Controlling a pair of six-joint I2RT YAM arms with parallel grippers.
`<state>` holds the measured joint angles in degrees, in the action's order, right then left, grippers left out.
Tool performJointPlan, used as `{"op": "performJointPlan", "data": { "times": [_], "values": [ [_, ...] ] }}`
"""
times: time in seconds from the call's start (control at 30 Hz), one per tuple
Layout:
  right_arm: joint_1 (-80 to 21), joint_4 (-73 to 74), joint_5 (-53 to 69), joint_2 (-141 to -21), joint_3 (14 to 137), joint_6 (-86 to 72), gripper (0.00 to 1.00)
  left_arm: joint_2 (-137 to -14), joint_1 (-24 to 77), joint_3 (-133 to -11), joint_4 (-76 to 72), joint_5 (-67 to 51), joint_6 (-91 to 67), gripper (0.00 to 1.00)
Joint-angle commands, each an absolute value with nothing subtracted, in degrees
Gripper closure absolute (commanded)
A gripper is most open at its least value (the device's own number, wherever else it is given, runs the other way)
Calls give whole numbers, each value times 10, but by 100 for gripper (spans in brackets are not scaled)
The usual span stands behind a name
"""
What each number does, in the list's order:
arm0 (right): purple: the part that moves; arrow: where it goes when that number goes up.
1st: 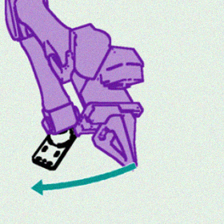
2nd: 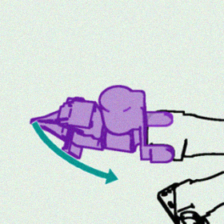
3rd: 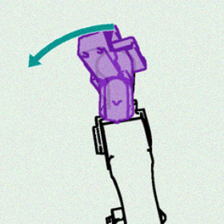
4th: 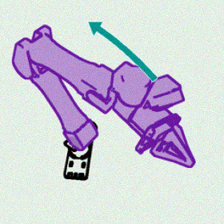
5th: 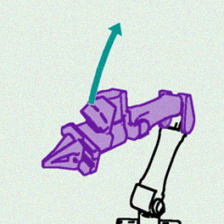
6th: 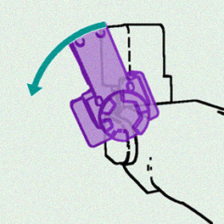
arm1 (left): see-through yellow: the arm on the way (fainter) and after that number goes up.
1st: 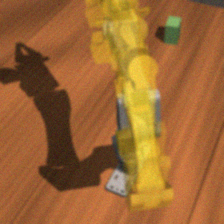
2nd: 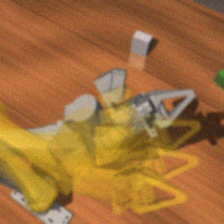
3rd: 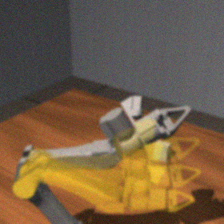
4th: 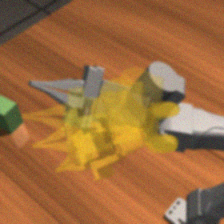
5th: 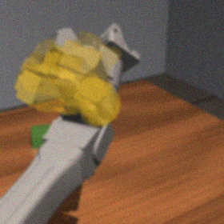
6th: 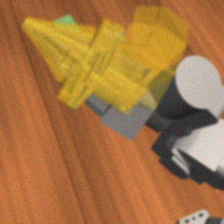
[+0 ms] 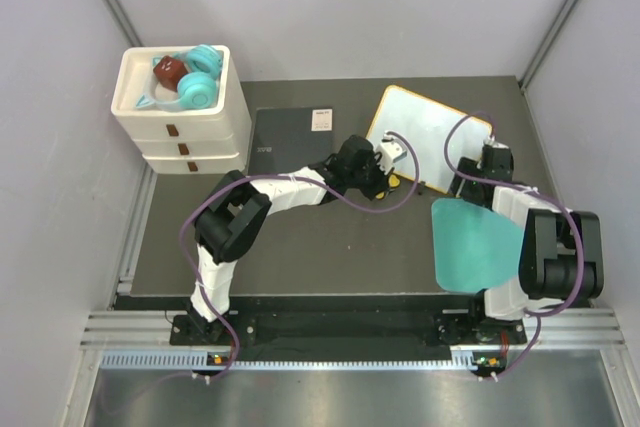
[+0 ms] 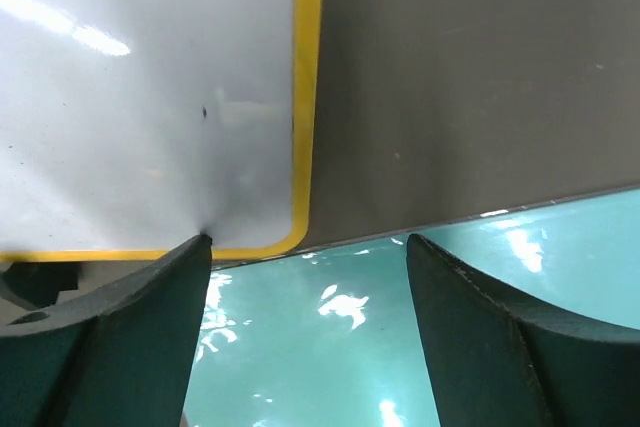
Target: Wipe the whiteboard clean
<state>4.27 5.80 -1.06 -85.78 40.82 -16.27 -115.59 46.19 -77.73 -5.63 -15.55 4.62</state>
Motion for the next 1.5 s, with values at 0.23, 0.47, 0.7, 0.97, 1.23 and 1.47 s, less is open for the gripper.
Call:
{"op": "performJointPlan", "data": {
  "times": [0.23,0.47,0.7,0.97,1.23,1.47],
  "values": [
    [36,83,-65,-752,342,-159,18,-1122,462,-771,-75,-136,54,100],
    [36,69,-50,-722,331,-157,17,-1118,461,-770,-69,-121,54,100],
    [36,62,-55,-685,313,-166,16,-1125,460,-783,-69,-86,46,100],
    [36,62,-20,-572,314,-164,8,-1095,460,-763,-66,-104,35,100],
    [37,114,38,-557,382,-145,1,-1052,459,-725,-76,-92,28,100],
    [59,116,57,-591,417,-149,1,-1028,452,-735,-61,-74,6,100]
  ]
}}
